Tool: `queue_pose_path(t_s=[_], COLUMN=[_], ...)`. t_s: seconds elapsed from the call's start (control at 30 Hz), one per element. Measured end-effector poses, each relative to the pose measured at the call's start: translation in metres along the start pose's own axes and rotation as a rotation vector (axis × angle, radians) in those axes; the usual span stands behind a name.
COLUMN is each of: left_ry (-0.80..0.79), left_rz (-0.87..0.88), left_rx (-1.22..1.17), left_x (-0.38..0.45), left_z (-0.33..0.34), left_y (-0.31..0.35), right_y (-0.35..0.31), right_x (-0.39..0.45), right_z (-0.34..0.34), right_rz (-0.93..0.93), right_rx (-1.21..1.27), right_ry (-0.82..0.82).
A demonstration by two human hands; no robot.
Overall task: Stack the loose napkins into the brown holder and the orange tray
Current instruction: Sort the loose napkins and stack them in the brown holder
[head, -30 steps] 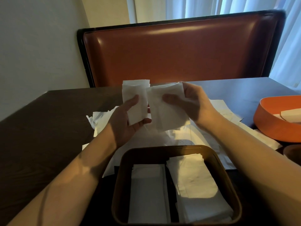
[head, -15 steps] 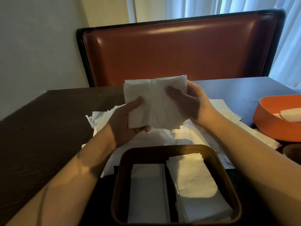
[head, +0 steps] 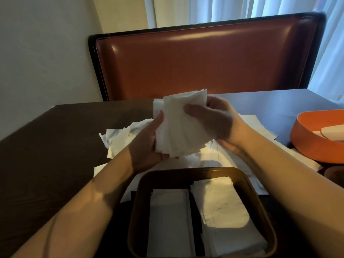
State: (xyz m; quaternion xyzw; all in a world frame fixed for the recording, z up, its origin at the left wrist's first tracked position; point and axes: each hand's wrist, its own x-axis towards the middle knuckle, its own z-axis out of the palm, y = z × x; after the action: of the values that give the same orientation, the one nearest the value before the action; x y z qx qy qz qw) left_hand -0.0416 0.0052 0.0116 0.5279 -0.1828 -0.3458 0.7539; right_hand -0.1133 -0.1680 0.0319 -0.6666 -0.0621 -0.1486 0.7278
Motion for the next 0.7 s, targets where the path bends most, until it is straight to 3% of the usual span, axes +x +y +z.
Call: queue_pose_path(t_s=[0.3, 0.53, 0.7], left_ry=[-0.241, -0.102, -0.068], left_rz=[-0.069, 0.001, 0.03], left_rx=[0.003, -0.162, -0.147], left_x=[0.009, 0.002, -0.001], left_z=[0.003, 0.004, 0.005], left_y=[-0.01, -0.008, -0.006], right_y=[0.017, 0.018, 0.024], right_x=[0.01, 0.013, 0.014], right_z=[0.003, 0.002, 0.005], right_rz=[0.001, -0.084, -0.127], right_rx=[-0.153, -0.467, -0.486], right_ry=[0.126, 0.203, 0.182])
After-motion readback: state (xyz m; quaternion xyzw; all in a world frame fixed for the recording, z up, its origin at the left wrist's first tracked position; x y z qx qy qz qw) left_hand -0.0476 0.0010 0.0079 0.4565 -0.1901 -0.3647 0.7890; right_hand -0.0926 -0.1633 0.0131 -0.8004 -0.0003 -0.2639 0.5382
